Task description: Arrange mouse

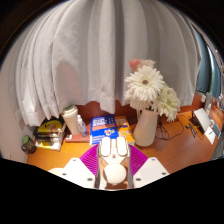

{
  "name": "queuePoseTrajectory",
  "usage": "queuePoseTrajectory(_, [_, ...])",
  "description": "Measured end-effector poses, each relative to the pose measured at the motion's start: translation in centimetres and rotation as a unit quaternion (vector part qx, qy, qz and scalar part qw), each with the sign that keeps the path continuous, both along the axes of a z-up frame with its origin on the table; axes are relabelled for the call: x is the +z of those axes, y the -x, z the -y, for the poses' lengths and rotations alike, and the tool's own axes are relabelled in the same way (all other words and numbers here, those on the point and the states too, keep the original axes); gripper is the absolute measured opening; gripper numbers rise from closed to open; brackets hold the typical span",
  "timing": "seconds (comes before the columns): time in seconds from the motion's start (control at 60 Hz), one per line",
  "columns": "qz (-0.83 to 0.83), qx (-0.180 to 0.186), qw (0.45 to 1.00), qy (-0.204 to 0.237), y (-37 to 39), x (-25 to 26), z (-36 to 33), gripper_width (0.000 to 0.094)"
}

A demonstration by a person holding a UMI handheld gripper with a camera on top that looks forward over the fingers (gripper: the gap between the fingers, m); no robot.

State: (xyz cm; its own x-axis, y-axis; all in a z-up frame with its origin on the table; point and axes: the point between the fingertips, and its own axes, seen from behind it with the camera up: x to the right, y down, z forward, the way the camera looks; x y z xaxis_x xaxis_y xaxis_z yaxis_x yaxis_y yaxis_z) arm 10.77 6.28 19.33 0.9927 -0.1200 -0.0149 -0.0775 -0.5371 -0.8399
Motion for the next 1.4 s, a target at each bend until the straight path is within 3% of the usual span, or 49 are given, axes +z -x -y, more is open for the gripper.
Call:
queuePoseTrajectory(0.133, [-0.025,0.018,0.997,-0.066,8.4,8.5,0.8,0.0383])
queuePoseTrajectory(0.25, [-0.024,0.053,0.996,-0.073,16.0,8.9,1.7,0.038])
queuePoseTrajectory(0.55, [-0.025,0.067,0.992,0.1,25.0,-14.6,6.2,0.0378])
queuePoseTrajectory(0.683, [-0.01,0.061,0.988,0.141,25.1,-21.1,8.2,0.0377])
queuePoseTrajectory(0.717, [-0.001,0.062,0.991,0.121,25.0,-20.8,7.7,0.0384])
queuePoseTrajectory(0.783, [0.01,0.061,0.991,0.123,24.9,-20.8,7.9,0.0399])
queuePoseTrajectory(0.933, [-0.01,0.06,0.989,0.134,25.1,-21.0,7.9,0.0539])
queuePoseTrajectory(1.033, [-0.004,0.061,0.989,0.135,24.5,-19.6,8.4,0.0841])
queuePoseTrajectory(1.4, [-0.026,0.085,0.995,0.044,23.0,-4.2,18.3,0.0835])
